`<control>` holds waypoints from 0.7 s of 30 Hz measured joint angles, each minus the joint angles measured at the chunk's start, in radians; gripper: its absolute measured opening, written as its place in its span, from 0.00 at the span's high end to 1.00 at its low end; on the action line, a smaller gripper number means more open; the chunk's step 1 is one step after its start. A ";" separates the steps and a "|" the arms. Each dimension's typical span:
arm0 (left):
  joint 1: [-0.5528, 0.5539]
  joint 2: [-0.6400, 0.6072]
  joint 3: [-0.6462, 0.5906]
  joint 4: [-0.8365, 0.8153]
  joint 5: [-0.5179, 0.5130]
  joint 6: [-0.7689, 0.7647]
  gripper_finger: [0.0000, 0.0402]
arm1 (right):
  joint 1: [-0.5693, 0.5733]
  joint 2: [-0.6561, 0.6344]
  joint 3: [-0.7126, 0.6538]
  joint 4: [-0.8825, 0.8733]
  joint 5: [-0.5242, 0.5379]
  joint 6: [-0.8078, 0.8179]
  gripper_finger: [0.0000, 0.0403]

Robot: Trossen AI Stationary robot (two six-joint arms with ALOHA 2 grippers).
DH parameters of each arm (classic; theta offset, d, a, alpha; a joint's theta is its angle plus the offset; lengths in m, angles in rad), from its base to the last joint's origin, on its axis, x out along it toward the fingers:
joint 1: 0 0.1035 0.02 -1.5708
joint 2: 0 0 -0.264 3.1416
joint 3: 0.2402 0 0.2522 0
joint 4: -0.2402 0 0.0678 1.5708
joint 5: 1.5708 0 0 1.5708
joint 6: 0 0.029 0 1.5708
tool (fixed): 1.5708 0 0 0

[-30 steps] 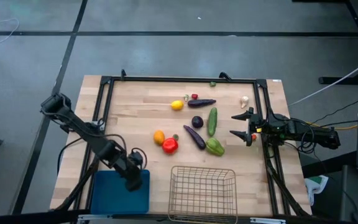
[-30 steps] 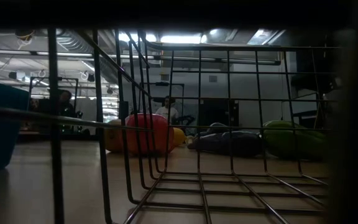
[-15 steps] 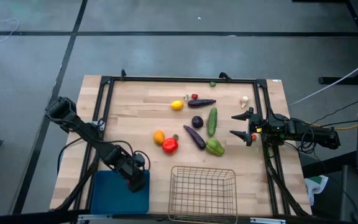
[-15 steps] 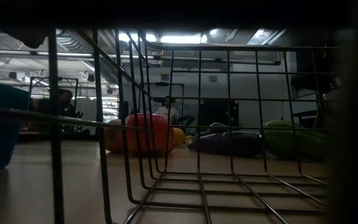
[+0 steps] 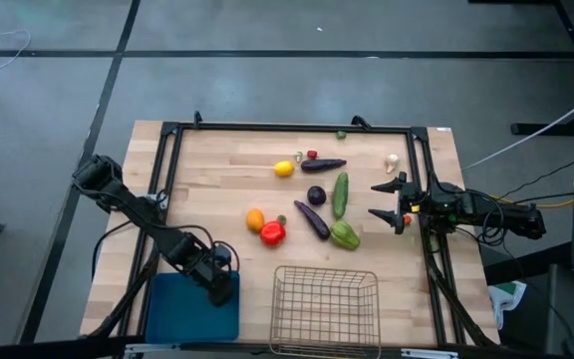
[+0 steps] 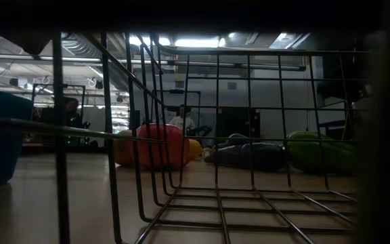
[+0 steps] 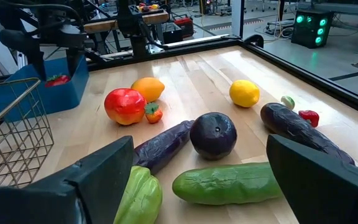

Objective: Sort produce into baskets
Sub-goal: Put the tomato into the blue bin

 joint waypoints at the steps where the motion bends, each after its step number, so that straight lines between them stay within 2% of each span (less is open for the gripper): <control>1: 0.003 -0.002 0.000 0.000 0.000 -0.011 0.13 | 0.000 0.000 0.000 0.000 0.000 0.000 0.09; 10: 0.064 -0.088 0.000 0.011 0.000 -0.032 0.02 | 0.000 0.000 0.000 0.000 0.000 0.000 0.09; 15: 0.122 -0.143 0.000 0.097 -0.010 -0.033 0.01 | 0.000 0.000 0.000 0.000 0.000 0.000 0.09; 21: 0.210 -0.193 0.000 0.248 -0.140 0.089 0.02 | 0.000 0.000 0.000 0.000 0.000 0.000 0.09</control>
